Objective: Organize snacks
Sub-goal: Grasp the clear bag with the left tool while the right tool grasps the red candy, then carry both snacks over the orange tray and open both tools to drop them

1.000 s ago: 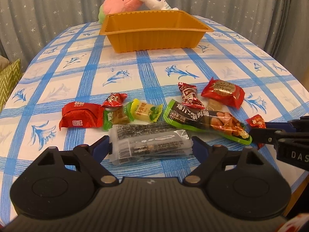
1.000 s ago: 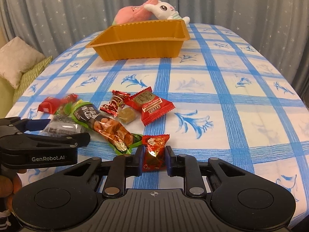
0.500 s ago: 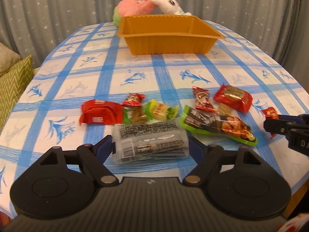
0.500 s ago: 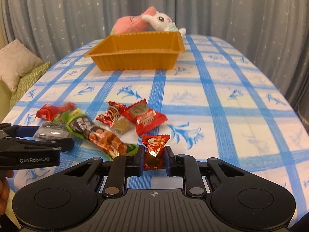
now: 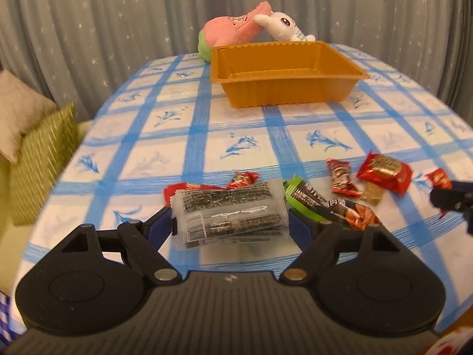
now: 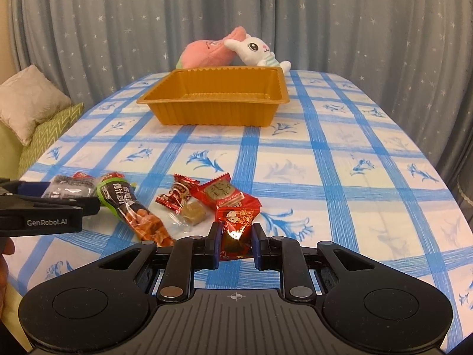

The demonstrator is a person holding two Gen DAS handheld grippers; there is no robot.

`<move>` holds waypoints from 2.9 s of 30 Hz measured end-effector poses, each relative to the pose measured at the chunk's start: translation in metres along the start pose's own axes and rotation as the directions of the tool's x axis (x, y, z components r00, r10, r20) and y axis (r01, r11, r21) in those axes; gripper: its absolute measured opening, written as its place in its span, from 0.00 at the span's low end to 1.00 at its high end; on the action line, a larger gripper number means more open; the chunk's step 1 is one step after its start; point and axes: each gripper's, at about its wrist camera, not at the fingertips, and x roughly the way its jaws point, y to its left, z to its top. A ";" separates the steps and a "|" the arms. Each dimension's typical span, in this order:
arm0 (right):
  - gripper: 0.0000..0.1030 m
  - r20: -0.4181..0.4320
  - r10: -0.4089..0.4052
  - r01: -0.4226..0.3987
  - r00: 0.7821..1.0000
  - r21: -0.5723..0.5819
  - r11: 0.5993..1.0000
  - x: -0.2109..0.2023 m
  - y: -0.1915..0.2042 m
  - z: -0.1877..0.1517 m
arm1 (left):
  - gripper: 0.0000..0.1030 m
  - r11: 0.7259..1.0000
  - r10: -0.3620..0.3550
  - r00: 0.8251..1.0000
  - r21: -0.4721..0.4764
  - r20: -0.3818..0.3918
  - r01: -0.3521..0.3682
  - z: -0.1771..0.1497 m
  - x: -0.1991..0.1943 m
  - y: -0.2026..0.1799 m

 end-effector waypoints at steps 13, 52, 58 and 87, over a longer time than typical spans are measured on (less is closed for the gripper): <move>0.21 -0.002 0.020 -0.020 1.000 0.001 1.000 0.002 0.002 0.005 | 0.78 0.996 0.011 1.000 -0.093 0.007 -0.010 0.010 -0.005 0.030; 0.21 0.096 0.075 -0.077 0.993 0.022 0.997 0.178 -0.056 0.201 | 0.83 0.974 -0.196 0.961 -0.071 0.197 0.213 0.201 0.156 -0.001; 0.21 0.077 0.089 -0.091 0.993 0.030 0.995 0.187 -0.055 0.201 | 0.85 0.979 -0.176 0.965 -0.069 0.193 0.192 0.196 0.162 0.007; 0.67 0.209 0.103 -0.133 0.972 0.131 0.982 0.149 -0.073 0.206 | 0.85 0.983 -0.129 0.974 -0.104 0.185 0.150 0.184 0.126 0.034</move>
